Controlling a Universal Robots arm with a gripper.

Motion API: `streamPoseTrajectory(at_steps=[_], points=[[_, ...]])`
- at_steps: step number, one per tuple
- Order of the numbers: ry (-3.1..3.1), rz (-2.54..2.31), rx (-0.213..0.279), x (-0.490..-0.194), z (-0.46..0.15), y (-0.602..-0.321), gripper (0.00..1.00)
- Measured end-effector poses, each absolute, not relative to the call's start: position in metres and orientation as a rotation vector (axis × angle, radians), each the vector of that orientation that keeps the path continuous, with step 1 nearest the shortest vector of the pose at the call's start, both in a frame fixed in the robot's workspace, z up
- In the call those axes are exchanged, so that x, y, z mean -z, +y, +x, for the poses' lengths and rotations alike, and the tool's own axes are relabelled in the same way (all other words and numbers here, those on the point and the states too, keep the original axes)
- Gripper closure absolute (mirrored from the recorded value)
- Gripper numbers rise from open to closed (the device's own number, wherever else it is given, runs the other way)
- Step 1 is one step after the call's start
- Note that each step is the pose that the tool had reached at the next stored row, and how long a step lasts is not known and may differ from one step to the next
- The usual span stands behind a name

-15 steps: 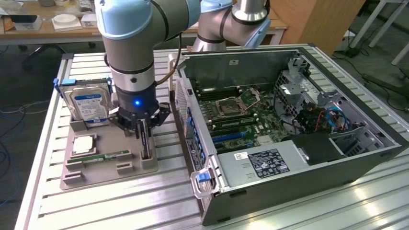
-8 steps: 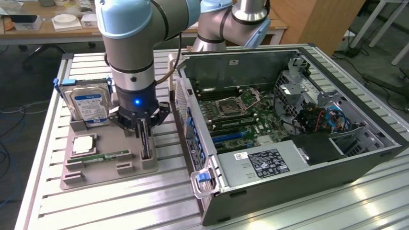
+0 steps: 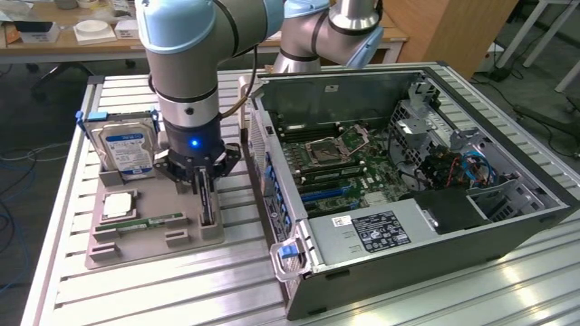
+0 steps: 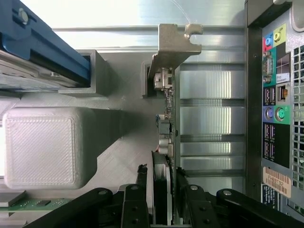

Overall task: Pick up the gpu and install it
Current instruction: 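Pick up the gpu and move the gpu toward the slot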

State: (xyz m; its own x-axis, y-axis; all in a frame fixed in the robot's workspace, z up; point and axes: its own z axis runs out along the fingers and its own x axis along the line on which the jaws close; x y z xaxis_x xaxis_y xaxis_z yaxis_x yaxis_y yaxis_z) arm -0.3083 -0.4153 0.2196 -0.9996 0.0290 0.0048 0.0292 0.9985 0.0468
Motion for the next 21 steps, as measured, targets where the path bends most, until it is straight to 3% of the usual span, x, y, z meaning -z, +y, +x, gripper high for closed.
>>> streamPoseTrajectory(at_steps=[5,6,21], points=[[-3.136,-0.046,0.073,-0.2196,-0.3084,-0.4153,0.66],[-3.136,-0.046,0.074,-0.2196,-0.3083,-0.4153,0.73],[-3.136,-0.046,0.074,-0.2196,-0.3083,-0.4153,0.73]])
